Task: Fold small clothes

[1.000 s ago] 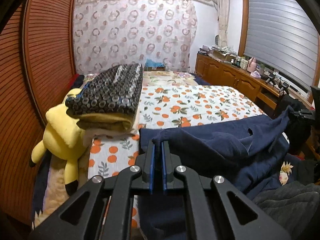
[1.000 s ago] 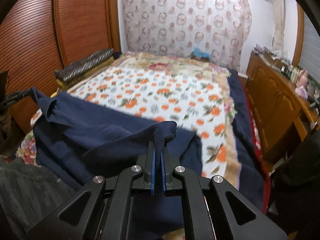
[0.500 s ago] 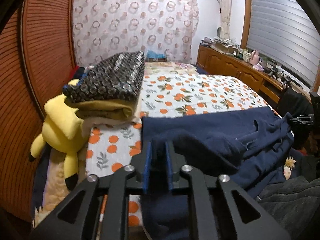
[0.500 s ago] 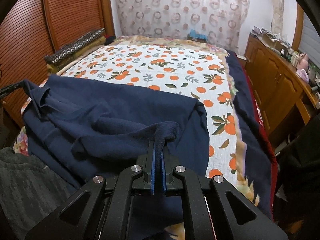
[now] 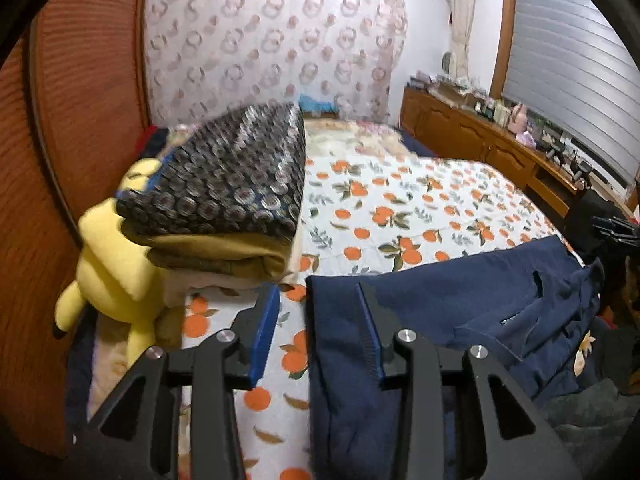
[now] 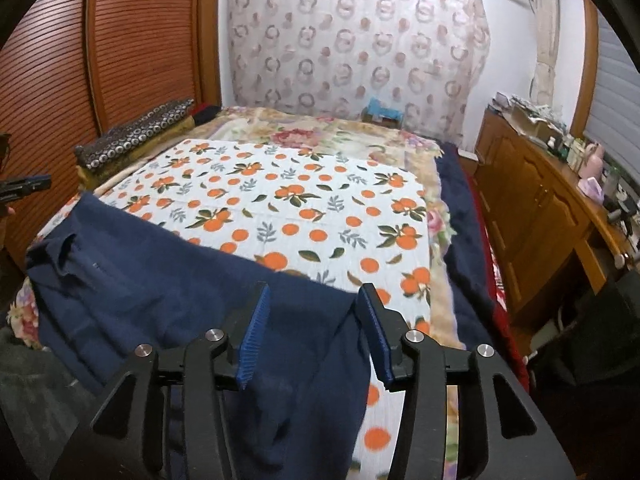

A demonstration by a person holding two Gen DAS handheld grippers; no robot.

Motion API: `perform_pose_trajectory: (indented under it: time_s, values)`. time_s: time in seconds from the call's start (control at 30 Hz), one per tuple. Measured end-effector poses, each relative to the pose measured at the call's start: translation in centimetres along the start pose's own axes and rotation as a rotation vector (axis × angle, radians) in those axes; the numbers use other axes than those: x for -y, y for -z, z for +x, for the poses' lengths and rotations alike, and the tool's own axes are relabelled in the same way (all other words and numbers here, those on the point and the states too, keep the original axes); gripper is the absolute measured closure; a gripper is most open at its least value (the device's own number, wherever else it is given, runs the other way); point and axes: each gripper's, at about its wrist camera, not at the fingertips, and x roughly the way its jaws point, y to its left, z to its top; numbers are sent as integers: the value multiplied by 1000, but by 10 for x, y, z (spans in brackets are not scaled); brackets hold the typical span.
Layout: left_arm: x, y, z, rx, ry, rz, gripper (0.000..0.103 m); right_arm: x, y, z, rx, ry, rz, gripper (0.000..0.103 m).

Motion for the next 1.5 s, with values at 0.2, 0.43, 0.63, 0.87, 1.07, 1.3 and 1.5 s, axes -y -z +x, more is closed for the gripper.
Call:
perform_pose_trajectory:
  time_s: [0.2, 0.43, 0.63, 0.87, 1.07, 1.3, 1.5]
  values:
    - [7, 3, 46, -84, 1, 27, 66, 2, 5, 43, -32, 19, -18, 52]
    - [1, 8, 79, -168, 4, 2, 66, 31, 18, 84, -135, 25, 72, 49]
    - [-3, 9, 89, -196, 36, -22, 66, 47, 25, 88, -154, -26, 159, 48]
    - [1, 7, 92, -201, 24, 9, 66, 37, 25, 87, -157, -25, 120, 48]
    - [16, 9, 91, -186, 59, 66, 89, 20, 24, 86, -159, -95, 78, 92]
    - [24, -7, 37, -58, 115, 63, 97, 3, 16, 36, -21, -110, 68, 96]
    - [49, -35, -44, 125, 169, 99, 97, -3, -10, -47, 142, -102, 58, 96]
